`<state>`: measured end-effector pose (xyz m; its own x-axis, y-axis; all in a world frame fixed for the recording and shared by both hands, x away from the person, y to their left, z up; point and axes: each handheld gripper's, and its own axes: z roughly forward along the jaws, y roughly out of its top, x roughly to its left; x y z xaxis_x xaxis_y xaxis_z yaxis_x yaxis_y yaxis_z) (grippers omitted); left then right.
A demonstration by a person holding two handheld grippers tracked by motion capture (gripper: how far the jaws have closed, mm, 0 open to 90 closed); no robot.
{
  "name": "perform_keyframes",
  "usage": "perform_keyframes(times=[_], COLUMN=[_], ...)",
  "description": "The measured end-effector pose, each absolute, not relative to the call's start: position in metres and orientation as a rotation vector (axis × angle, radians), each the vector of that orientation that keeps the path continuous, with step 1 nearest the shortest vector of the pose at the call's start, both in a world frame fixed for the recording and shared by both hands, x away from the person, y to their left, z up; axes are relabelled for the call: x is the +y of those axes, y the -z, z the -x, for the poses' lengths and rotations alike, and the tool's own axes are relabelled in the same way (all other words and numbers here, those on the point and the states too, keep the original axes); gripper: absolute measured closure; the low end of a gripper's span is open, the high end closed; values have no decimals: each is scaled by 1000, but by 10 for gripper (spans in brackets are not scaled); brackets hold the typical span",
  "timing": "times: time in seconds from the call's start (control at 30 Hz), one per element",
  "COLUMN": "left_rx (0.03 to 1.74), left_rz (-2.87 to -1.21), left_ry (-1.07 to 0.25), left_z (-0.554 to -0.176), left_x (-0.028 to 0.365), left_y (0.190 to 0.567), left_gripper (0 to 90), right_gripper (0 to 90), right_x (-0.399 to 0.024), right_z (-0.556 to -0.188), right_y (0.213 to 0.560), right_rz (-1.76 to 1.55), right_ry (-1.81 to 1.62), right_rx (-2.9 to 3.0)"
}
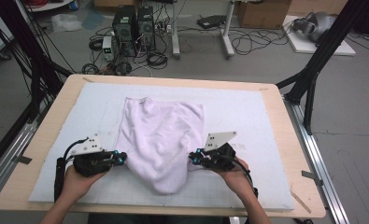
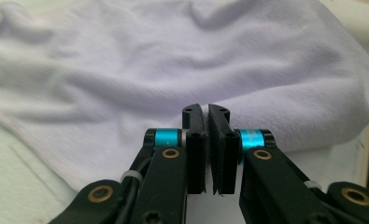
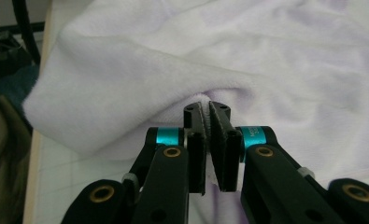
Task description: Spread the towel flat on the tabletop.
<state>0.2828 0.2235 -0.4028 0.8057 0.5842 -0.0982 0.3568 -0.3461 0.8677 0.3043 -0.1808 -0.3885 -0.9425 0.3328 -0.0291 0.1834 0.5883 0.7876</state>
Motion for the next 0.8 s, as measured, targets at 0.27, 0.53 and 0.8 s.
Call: perform_keyframes(times=[0.27,0.53,0.8], left_rx=[883,998,944], left_rz=[-1947,-2017,-2014], left_ry=[-314,-318,-342], left_z=[-341,-377,-356], left_x=[215,204,223], left_y=[403,430,411], left_gripper=[853,839,685], right_gripper=[856,849,690], right_x=[-184,-188,-190], right_z=[-349,-382,-357], right_y=[390,422,400], right_rz=[-617,-784,-666], right_ry=[-1166,-1142,-1178], right_rx=[2634,2679,2621])
